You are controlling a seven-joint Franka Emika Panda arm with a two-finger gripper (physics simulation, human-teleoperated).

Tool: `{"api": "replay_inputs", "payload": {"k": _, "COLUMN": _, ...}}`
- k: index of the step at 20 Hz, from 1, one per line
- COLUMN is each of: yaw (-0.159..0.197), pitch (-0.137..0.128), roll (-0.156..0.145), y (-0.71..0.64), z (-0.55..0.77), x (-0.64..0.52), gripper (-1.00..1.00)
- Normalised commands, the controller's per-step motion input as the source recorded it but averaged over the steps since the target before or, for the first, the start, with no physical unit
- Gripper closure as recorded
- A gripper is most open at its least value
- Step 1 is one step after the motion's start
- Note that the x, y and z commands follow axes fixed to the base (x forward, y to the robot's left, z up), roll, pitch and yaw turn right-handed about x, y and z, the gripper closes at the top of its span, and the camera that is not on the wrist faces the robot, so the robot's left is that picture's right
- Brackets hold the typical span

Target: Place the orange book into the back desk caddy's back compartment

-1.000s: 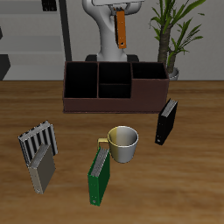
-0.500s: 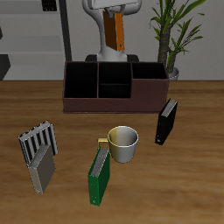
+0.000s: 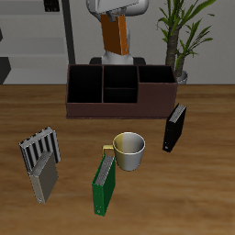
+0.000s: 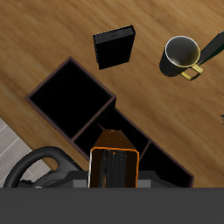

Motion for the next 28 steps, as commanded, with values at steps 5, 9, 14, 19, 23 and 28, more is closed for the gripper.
{"api": "replay_inputs", "payload": {"k": 5, "yaw": 0.261, "pitch": 0.016, "roll": 0.022, "y": 0.22, "z": -0.26, "x": -0.06, "gripper": 1.00}}
{"api": "replay_inputs", "payload": {"k": 9, "yaw": 0.195, "pitch": 0.012, "roll": 0.026, "y": 0.12, "z": -0.06, "x": -0.04, "gripper": 1.00}}
{"api": "replay_inputs", "payload": {"k": 14, "yaw": 0.159, "pitch": 0.027, "roll": 0.002, "y": 0.01, "z": -0.07, "x": -0.03, "gripper": 1.00}}
{"api": "replay_inputs", "payload": {"k": 19, "yaw": 0.104, "pitch": 0.021, "roll": -0.009, "y": -0.02, "z": 0.00, "x": 0.01, "gripper": 1.00}}
{"api": "replay_inputs", "payload": {"k": 23, "yaw": 0.125, "pitch": -0.008, "roll": 0.003, "y": 0.00, "z": 0.00, "x": 0.01, "gripper": 1.00}}
{"api": "replay_inputs", "payload": {"k": 28, "yaw": 0.174, "pitch": -0.003, "roll": 0.027, "y": 0.03, "z": -0.03, "x": 0.08, "gripper": 1.00}}
